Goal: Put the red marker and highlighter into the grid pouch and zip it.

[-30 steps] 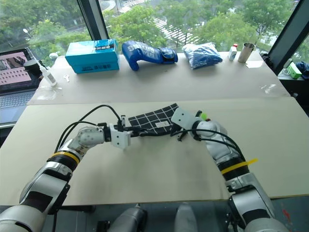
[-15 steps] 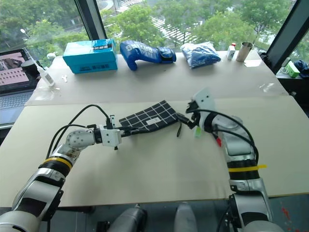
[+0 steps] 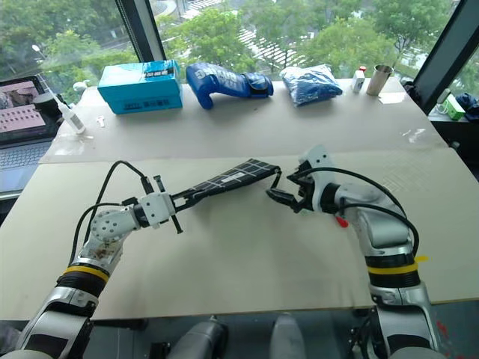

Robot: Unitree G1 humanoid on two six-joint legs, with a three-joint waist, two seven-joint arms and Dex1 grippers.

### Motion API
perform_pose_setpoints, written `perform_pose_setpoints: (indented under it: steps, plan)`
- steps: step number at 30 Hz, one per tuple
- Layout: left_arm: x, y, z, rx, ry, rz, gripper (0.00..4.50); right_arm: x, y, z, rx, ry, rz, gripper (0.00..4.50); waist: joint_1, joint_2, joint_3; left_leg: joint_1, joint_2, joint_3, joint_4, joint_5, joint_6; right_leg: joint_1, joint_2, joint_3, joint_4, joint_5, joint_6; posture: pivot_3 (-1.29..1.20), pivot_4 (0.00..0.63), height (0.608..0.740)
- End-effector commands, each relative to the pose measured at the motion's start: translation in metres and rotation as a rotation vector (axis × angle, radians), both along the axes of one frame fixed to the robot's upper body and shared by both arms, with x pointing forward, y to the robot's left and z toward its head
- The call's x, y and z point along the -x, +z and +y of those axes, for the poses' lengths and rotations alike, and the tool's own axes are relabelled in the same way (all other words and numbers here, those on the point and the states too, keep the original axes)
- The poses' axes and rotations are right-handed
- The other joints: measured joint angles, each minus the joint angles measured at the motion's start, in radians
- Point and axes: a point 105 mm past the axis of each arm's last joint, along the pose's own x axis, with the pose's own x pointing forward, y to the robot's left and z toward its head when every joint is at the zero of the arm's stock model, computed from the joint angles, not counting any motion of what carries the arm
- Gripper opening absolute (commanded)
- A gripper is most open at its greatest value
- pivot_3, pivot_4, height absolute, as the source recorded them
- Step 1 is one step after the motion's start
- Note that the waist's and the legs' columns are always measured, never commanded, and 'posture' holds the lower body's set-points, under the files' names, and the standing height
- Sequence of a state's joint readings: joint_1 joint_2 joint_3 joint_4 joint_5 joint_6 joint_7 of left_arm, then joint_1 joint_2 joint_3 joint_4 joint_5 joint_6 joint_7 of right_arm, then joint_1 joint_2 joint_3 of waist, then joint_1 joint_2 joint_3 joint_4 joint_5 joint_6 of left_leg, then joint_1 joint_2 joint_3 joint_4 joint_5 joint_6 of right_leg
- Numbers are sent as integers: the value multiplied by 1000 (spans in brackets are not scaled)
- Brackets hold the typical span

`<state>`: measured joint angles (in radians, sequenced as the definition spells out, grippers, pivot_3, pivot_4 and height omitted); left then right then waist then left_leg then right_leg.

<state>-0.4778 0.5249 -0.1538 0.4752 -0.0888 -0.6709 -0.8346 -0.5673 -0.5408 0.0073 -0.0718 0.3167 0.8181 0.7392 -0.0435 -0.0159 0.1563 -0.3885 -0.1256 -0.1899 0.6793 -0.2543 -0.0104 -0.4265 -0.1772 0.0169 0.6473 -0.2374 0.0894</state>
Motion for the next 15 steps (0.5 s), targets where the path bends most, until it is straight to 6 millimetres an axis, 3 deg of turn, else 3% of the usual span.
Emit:
perform_pose_setpoints:
  steps: [1, 15]
  plan:
    - [2, 16, 1, 29, 3, -46, 0, -10, 1, -2, 23, -50, -39, 4269, 2, 0, 0, 0, 0, 0, 0, 0, 0, 0, -1, 0, 0, 0, 0, 0, 150, 740]
    - [6, 19, -8, 54, -7, -51, 0, -28, -16, 16, 22, -78, -37, 4269, 0, 0, 0, 0, 0, 1, 0, 0, 0, 0, -1, 0, 0, 0, 0, 0, 150, 740]
